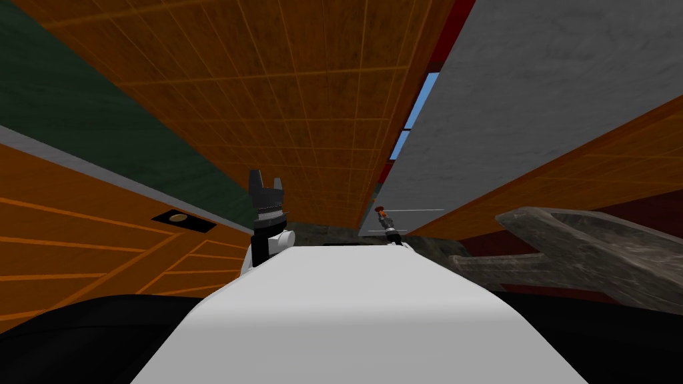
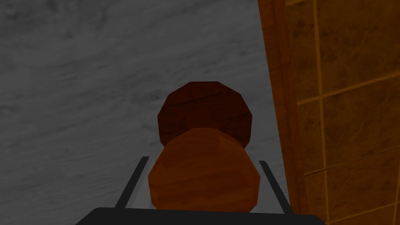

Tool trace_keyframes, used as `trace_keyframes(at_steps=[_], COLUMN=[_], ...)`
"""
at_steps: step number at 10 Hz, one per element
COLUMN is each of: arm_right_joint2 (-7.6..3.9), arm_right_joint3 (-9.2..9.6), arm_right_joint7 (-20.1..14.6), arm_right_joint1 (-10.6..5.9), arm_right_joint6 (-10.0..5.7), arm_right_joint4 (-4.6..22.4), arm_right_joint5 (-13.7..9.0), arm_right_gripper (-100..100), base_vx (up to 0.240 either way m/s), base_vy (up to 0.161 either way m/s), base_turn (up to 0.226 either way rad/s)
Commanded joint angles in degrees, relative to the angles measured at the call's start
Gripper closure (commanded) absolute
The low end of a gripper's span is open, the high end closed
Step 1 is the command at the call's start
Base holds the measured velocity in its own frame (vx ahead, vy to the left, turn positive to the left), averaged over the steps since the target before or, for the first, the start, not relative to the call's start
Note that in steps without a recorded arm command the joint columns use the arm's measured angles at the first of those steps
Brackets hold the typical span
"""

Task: Pull the door open

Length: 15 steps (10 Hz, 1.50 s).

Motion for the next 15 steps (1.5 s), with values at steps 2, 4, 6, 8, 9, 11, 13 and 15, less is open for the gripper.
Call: trace_keyframes(at_steps=[2,4,6,8,9,11,13,15], arm_right_joint2=[0.31,0.33,0.34,0.35,0.37,0.38,0.39,0.41], arm_right_joint3=[0.44,0.86,1.08,1.3,1.52,1.76,2.02,2.28], arm_right_joint7=[-3.1,-6.7,-9.5,-11.8,-13.8,-16.2,-18.6,-20.9], arm_right_joint1=[0.04,-0.1,-0.17,-0.24,-0.31,-0.39,-0.47,-0.55], arm_right_joint6=[0.05,0.19,0.27,0.34,0.42,0.5,0.59,0.68], arm_right_joint4=[0.1,0.0,0.0,0.0,0.0,0.0,0.0,0.0], arm_right_joint5=[-0.6,-1.6,-2.1,-2.6,-3.2,-3.7,-4.3,-5.0], arm_right_gripper=[100,100,100,100,100,100,100,100], base_vx=[-0.032,-0.038,-0.032,-0.036,-0.029,-0.04,-0.037,-0.035], base_vy=[-0.015,-0.013,-0.017,-0.024,-0.012,-0.02,-0.017,-0.016], base_turn=[0.031,0.051,0.029,0.041,0.04,0.041,0.033,0.03])
